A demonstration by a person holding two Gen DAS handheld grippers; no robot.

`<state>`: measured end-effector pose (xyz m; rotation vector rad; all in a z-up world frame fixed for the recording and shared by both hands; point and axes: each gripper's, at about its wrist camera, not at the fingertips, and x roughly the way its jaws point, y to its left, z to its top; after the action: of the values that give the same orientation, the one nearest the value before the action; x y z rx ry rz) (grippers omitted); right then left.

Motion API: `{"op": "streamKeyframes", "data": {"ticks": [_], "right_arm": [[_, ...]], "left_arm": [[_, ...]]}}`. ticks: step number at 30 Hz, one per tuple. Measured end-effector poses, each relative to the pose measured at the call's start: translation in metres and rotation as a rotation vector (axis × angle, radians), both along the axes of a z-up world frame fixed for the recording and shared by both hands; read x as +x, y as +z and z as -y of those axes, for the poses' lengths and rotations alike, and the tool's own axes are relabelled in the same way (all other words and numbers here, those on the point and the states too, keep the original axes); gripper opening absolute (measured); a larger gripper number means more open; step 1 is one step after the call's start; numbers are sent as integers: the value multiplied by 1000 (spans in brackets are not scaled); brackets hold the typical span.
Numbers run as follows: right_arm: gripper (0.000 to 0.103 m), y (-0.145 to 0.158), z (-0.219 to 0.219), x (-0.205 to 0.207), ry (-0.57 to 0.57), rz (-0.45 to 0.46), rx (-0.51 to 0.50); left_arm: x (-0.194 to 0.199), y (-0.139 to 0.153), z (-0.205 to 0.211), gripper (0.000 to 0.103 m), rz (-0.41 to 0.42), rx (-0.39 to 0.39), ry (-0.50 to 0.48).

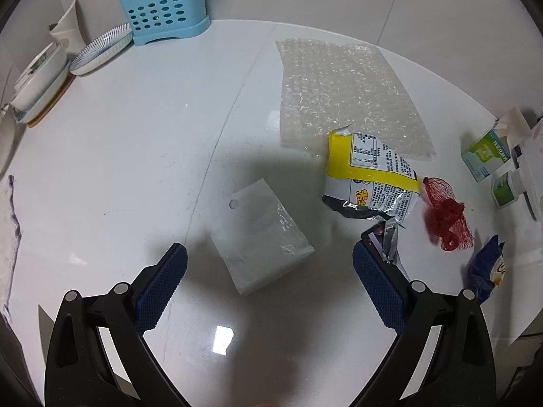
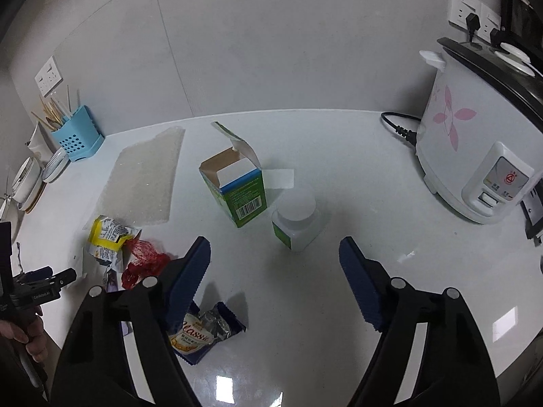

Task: Collect trash
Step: 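Grasp the clear plastic bag with the left tool while the right tool grasps the white pill bottle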

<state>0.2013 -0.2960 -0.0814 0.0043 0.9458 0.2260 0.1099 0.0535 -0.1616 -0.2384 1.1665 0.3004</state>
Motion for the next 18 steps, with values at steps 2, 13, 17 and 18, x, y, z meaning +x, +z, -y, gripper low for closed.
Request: {"op": "streamKeyframes", "data": {"ticks": [2,13,17,18], "right_arm": [[73,-5,-1,10,-3,-15,-5],[71,-33,1,62,-79,-81,-39],[71,-44,-3,75,-90,-112,-50],[71,-45,-3,77,-96,-116,-55]], "left_arm": [[5,-5,-3,95,-7,-2,5],[23,-36,-14,95,-86,16,28],[27,-37,-15,94,-77,25,32],[28,-37,-16,93,-76,27,35]]}}
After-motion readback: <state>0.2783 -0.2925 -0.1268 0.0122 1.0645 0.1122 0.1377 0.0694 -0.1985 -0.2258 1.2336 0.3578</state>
